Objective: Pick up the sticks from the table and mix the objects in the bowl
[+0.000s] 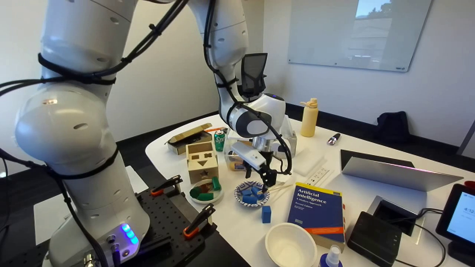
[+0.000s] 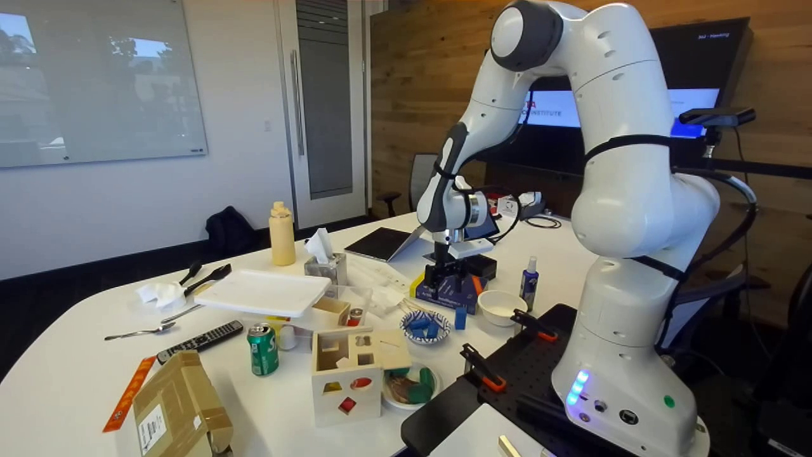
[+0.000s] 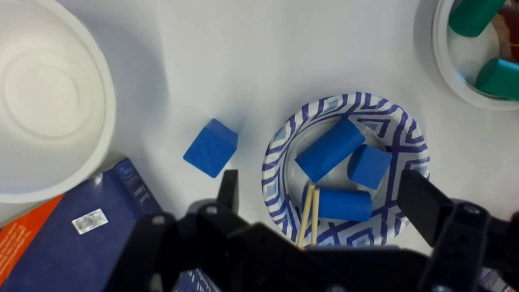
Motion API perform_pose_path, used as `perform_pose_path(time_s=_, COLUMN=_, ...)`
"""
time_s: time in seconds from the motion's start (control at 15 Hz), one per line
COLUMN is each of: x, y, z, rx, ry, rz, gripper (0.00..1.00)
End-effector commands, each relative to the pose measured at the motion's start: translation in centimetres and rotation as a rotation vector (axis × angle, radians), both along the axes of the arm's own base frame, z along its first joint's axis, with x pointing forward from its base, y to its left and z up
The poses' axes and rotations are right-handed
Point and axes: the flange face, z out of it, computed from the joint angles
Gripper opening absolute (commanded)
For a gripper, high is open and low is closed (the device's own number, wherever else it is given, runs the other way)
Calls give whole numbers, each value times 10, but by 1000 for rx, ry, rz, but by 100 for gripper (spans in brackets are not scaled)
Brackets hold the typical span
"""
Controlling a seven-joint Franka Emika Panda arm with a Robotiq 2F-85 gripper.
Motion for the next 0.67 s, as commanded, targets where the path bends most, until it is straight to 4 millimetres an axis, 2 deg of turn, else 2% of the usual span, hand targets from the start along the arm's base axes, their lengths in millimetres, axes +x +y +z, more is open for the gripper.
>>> perform_pose_path(time_s=0.0, x=13, y=5, z=-23, rx=24, ry=-25, rz=11, gripper=100)
perform_pose_path(time_s=0.6, x=40, y=6, z=-58, rx=29, ry=-13, rz=26, gripper=100)
